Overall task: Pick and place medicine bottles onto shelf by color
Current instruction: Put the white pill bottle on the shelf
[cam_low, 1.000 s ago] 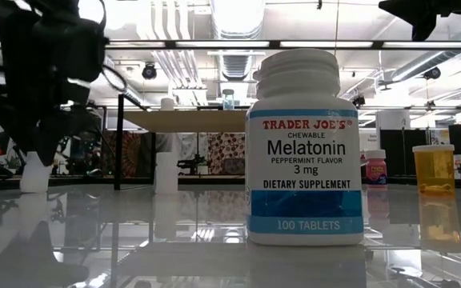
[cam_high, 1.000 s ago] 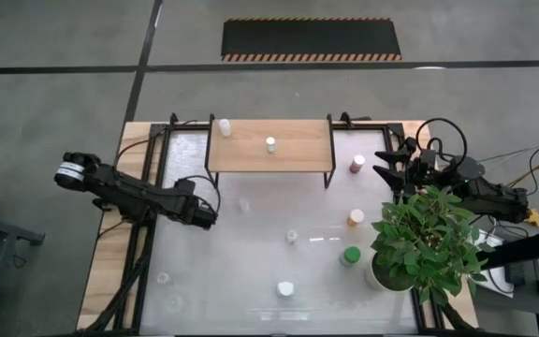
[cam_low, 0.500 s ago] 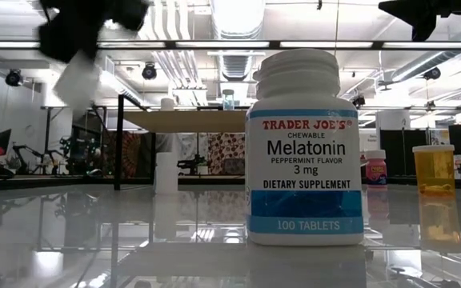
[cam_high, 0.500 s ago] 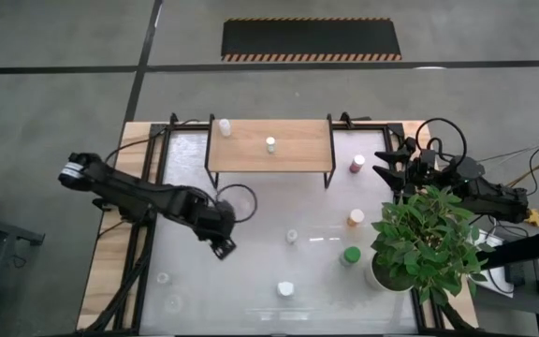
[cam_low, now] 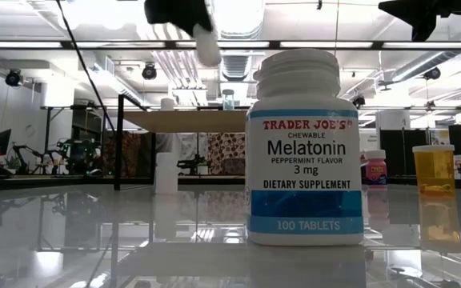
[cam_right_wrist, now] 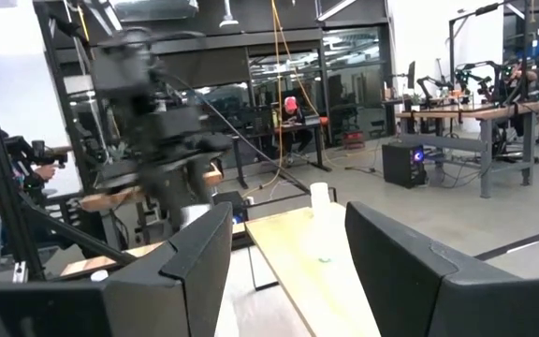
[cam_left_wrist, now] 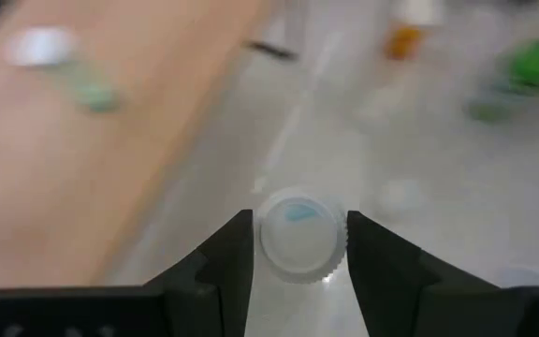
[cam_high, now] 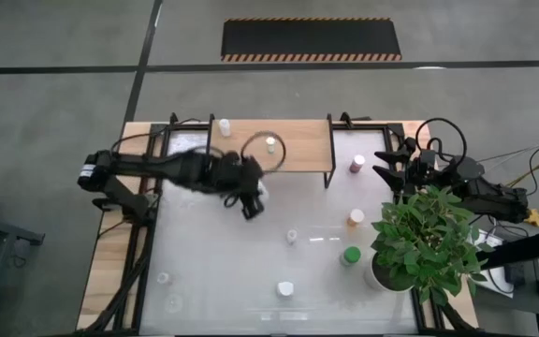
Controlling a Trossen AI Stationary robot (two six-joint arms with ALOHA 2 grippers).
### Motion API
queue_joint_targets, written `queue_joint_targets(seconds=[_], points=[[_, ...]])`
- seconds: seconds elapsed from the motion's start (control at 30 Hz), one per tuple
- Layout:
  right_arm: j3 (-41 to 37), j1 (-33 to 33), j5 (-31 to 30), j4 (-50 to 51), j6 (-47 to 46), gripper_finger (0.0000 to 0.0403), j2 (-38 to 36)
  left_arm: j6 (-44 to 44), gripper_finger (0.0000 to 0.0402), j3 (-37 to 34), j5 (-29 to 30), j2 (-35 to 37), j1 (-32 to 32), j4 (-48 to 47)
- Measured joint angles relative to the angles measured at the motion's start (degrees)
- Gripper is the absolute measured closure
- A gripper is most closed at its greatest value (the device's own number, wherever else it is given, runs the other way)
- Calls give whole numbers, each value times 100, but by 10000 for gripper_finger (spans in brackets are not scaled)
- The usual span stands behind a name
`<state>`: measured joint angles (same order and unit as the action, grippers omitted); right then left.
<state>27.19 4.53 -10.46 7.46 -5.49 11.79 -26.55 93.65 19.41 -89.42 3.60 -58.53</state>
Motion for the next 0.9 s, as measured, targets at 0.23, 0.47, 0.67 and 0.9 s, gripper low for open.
queue_joint_targets(seconds=[0.23, 0.47, 0.67, 0.9], points=[[-1, 0, 2, 4, -5, 202, 0, 145, 271, -166, 377, 117, -1260, -589], [1, 0, 2, 4, -5, 202, 0, 457, 271, -217, 370, 109, -1982, -758], [1, 0, 3, 4, 1, 202, 0, 455, 271, -221, 361, 111, -2199, -1077], [0, -2, 16, 13, 4, 202, 0, 441, 272, -226, 256, 113, -2198, -1241]])
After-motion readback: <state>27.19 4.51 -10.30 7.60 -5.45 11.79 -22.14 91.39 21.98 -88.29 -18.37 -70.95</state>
